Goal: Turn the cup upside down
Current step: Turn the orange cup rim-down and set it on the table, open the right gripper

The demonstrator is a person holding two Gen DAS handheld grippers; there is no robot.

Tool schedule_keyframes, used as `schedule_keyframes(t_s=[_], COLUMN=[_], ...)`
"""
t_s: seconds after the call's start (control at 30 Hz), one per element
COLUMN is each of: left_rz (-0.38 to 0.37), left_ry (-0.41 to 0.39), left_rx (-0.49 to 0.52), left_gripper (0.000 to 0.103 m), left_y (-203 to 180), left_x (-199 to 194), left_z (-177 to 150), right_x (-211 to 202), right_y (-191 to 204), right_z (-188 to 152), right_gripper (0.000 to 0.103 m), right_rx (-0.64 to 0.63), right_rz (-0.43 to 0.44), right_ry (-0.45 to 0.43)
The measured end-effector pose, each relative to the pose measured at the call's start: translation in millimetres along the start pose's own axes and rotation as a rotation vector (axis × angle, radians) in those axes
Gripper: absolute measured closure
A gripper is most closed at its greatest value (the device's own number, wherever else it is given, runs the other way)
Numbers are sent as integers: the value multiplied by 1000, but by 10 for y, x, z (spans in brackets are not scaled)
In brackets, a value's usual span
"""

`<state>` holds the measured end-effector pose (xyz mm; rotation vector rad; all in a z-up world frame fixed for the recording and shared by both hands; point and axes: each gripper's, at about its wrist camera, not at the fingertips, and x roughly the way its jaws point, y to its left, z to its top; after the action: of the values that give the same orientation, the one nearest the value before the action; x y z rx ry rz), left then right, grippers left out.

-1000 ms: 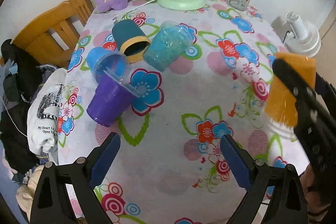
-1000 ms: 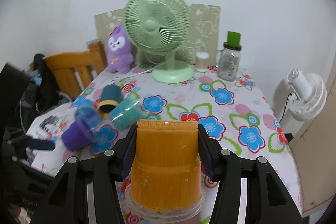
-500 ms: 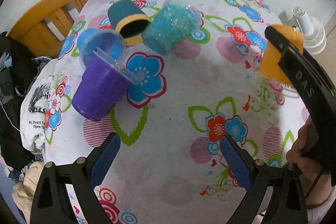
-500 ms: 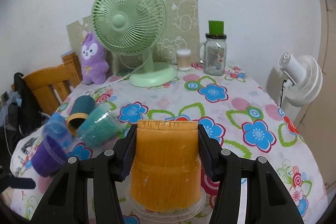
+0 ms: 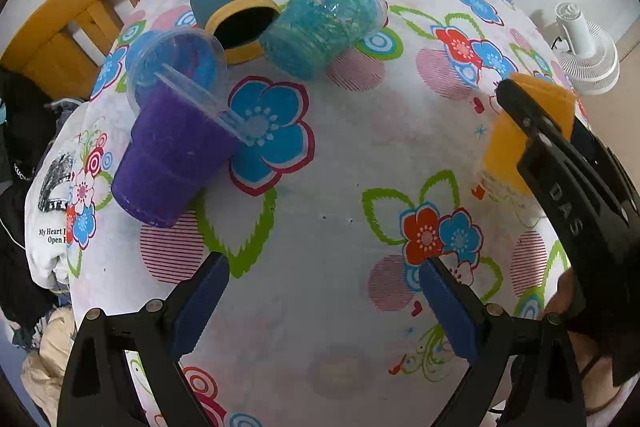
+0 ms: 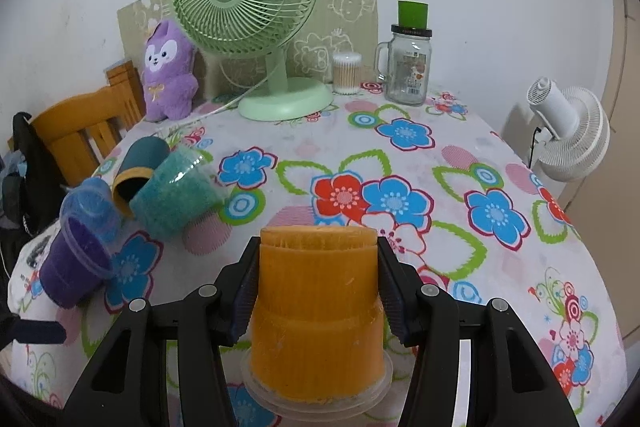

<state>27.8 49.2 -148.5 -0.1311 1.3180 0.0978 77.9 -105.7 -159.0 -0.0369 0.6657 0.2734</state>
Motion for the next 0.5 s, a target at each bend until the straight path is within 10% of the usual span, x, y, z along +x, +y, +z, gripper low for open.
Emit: schedule_keyframes(t_s=[0.33, 0.43, 0.5], left_rz=[-3, 13, 33], left_ry=[56, 80, 80], left_rx=[28, 46, 63], left_gripper=[6, 6, 6], left_y=[-60, -91, -114], left_x=[25, 41, 41], left_z=[-12, -29, -51], right_x=[-124, -31, -5], right_y=[-31, -49, -55], right_z=[-121, -155, -197], right_gripper=[42, 14, 13], right_rx=[30, 40, 41], right_rz=[5, 23, 31], right_ry=[119, 242, 301])
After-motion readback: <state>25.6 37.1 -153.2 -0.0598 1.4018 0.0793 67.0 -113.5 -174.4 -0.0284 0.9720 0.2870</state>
